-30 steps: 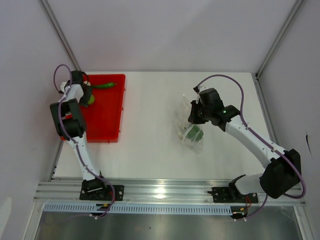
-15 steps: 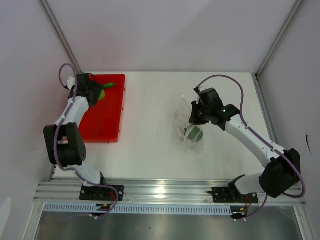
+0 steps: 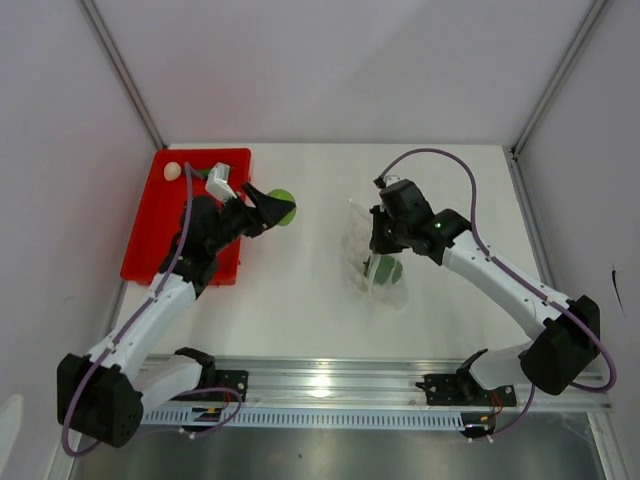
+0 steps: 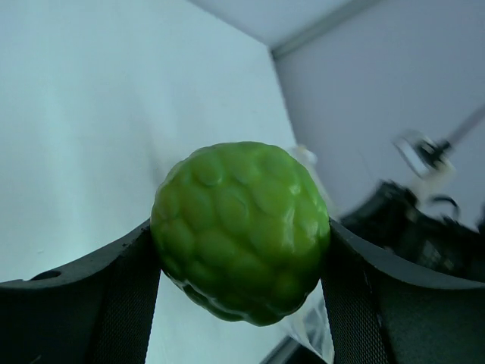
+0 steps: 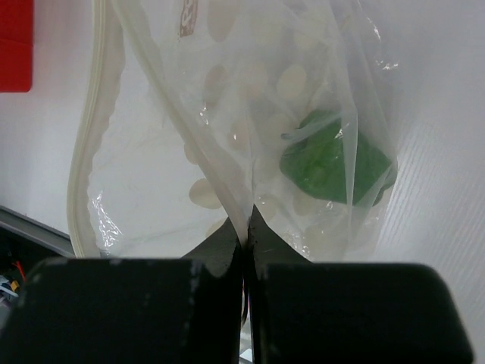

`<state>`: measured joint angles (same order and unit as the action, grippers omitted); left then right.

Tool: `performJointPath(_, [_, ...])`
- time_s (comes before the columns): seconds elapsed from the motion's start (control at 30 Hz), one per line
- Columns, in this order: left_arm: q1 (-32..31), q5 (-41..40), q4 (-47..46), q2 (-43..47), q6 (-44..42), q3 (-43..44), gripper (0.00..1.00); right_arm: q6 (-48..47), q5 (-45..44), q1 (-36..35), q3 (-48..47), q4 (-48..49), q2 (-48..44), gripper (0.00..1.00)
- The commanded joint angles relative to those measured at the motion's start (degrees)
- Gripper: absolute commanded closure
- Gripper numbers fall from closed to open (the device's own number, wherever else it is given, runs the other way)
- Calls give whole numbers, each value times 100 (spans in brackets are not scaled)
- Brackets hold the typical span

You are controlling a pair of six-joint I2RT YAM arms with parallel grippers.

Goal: Place the food in the zip-top bag and seal the zipper
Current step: Place the fake vegetable in the zipper food storage bag.

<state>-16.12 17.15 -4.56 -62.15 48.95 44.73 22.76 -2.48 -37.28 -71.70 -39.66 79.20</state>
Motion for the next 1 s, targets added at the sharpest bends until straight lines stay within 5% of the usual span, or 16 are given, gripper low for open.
performJointPath(0.0, [-408, 1043, -792, 554, -473, -280, 99, 219, -200, -165, -46, -16, -89, 100])
performJointPath(0.17, [-866, 1625, -1021, 625, -597, -500, 99, 325, -174, -315, -28, 2, -10, 100])
performJointPath(0.47, [-2280, -26, 173, 485, -1080, 79, 99, 510, 11, -394, -160, 64, 25, 100])
performJointPath(0.97, [-2607, -123, 130, -464, -518, 291, 97, 668, -16, -535, -169, 46, -177, 100])
